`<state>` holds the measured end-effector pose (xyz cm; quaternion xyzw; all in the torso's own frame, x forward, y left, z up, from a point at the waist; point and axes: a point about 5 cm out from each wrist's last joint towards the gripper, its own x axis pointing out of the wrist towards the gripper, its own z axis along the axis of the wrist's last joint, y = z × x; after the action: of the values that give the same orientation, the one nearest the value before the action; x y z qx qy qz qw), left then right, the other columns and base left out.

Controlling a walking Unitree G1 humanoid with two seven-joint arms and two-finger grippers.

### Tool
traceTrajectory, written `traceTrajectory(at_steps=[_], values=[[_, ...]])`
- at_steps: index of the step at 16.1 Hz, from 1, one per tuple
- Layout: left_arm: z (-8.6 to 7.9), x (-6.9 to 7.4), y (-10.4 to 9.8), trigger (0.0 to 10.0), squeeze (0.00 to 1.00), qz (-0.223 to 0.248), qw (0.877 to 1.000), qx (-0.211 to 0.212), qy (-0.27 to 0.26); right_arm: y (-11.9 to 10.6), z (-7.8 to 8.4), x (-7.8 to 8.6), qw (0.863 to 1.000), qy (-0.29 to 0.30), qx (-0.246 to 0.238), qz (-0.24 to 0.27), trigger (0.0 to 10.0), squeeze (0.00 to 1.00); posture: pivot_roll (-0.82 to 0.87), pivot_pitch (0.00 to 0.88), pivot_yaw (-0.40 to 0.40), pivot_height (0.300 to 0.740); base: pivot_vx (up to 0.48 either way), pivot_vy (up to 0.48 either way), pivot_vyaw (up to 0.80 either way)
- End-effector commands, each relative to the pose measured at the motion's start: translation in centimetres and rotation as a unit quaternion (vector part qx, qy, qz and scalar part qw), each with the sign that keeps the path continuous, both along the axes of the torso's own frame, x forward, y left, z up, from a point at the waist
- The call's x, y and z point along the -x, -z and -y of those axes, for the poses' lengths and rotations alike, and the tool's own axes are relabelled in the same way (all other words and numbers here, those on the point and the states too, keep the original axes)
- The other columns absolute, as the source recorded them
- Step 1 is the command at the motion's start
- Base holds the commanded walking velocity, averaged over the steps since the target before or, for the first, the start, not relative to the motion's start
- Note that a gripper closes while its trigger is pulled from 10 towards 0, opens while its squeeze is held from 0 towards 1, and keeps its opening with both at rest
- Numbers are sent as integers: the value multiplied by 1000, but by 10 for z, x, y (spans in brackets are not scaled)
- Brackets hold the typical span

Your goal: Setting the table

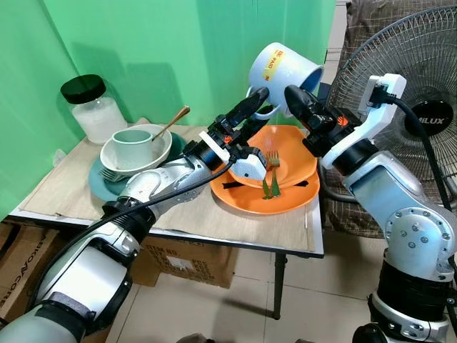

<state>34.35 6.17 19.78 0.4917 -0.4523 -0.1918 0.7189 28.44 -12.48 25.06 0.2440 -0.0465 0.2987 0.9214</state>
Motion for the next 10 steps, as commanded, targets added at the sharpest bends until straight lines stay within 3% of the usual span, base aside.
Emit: traceTrajectory(at_steps=[1,10], values=[[-2,-2,-10,0,0,26,1000,5,-6,-4,-4,2,1000,-14,-1,1,0,0,-73,0,126,740,0,0,0],[-3,1,-15,0,0,39,999,27,14,-6,-3,2,1000,-12,0,-5,0,0,-81,0,129,740,0,0,0]])
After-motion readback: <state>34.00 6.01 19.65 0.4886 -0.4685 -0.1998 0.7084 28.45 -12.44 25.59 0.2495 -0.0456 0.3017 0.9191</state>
